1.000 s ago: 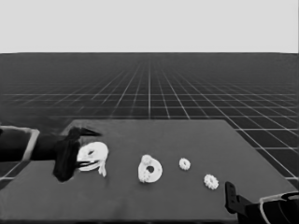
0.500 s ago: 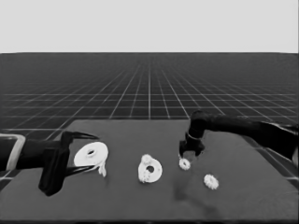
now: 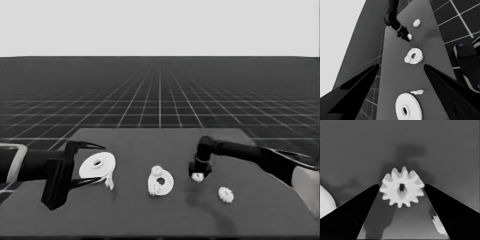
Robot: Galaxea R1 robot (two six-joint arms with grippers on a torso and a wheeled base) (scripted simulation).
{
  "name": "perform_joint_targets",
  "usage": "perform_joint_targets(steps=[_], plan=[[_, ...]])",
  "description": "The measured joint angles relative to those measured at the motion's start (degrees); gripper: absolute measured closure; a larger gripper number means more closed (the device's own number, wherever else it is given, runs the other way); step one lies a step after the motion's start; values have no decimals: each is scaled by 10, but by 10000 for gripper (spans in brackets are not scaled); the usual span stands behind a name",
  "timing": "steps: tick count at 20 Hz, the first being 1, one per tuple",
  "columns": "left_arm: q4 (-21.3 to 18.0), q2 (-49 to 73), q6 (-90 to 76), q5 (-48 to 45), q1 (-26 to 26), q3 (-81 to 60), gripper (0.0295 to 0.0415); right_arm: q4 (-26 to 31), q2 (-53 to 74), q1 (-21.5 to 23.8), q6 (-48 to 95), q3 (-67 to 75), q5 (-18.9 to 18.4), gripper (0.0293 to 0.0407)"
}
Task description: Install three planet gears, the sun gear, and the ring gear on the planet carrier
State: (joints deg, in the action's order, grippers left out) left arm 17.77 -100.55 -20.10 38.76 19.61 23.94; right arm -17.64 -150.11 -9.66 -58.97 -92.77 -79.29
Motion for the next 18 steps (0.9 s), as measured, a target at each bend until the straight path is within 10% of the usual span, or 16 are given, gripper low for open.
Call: perform_joint_targets(steps=[4,6,14,18], plan=[[0,0,0,0,0,0,326,-3,-2,-3,2,-5,3,315],[0,0,0,0,0,0,326,-3,-2,-3,2,-5,3,386],[0,0,0,0,0,0,326,-3,-2,-3,2,-5,3,388],[0,0,0,0,0,0,326,73,29,92,-33,73,-55,388]])
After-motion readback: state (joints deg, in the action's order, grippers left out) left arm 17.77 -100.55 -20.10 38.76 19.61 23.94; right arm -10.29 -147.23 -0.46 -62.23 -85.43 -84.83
